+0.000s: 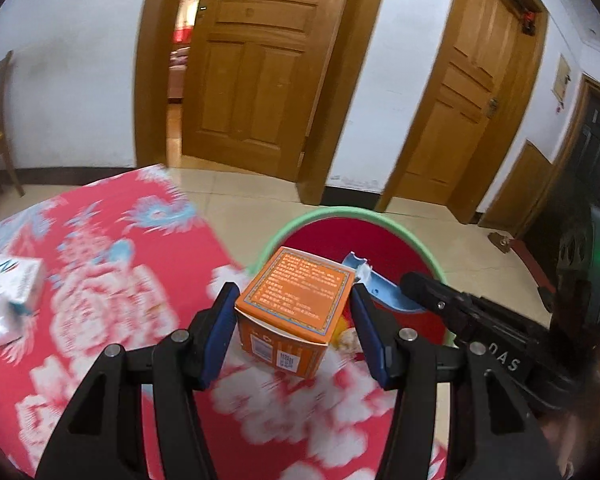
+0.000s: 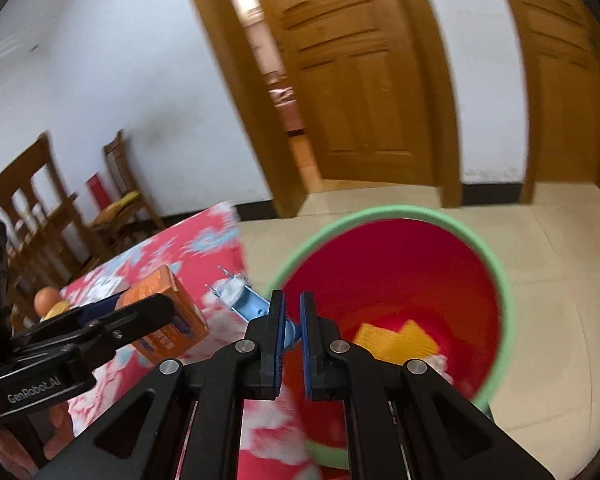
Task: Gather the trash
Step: 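Carry the orange box and blue item over the red bucket, then open both tools to drop the orange box and blue item into the bucket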
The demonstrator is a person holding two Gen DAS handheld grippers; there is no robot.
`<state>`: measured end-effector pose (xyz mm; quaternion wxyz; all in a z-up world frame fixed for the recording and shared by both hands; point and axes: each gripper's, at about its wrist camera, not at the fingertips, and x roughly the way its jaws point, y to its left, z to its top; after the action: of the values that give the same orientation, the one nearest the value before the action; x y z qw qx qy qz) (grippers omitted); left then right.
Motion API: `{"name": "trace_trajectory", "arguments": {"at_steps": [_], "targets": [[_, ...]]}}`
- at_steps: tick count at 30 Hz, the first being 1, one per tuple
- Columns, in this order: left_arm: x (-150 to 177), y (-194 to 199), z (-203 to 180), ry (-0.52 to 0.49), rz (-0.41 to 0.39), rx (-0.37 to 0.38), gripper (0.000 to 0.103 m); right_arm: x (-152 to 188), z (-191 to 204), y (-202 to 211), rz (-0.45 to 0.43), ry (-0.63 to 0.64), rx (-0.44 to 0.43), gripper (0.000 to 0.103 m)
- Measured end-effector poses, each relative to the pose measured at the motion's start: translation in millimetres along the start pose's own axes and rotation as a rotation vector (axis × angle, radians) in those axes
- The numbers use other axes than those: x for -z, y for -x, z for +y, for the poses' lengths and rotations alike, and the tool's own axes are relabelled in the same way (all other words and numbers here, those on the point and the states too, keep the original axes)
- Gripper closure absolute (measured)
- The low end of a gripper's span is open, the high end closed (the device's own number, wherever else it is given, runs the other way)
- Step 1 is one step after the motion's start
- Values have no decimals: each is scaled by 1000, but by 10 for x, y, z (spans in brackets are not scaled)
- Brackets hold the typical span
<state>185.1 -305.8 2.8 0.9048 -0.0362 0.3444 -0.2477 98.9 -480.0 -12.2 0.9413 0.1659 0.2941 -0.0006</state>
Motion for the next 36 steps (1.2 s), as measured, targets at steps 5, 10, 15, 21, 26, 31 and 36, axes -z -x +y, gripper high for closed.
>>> {"name": "trace_trajectory", "arguments": {"at_steps": [5,10,15,21,26,31,36], "targets": [[-63,-257,-253,-43,20,41,46,-13,-356,115,-25,-58,52,96],[-34,-401,-297,-20,48,87,23,-7,-570,141,-22,-94,77,96],[-36,-363,-291,-13,28,103,9,-17,-608,115,-8,-86,98,96],[-46,-327,-235,9,26,100,7,-33,-548,74,5,-79,103,96],[-37,-332,-206,7,27,81,7,-41,-512,39,5,-74,102,96],[-5,-325,-220,-12,20,54,7,-38,-519,36,2,-83,92,96],[21,-342,-249,-31,24,50,7,-35,-505,13,11,-74,86,95]]}}
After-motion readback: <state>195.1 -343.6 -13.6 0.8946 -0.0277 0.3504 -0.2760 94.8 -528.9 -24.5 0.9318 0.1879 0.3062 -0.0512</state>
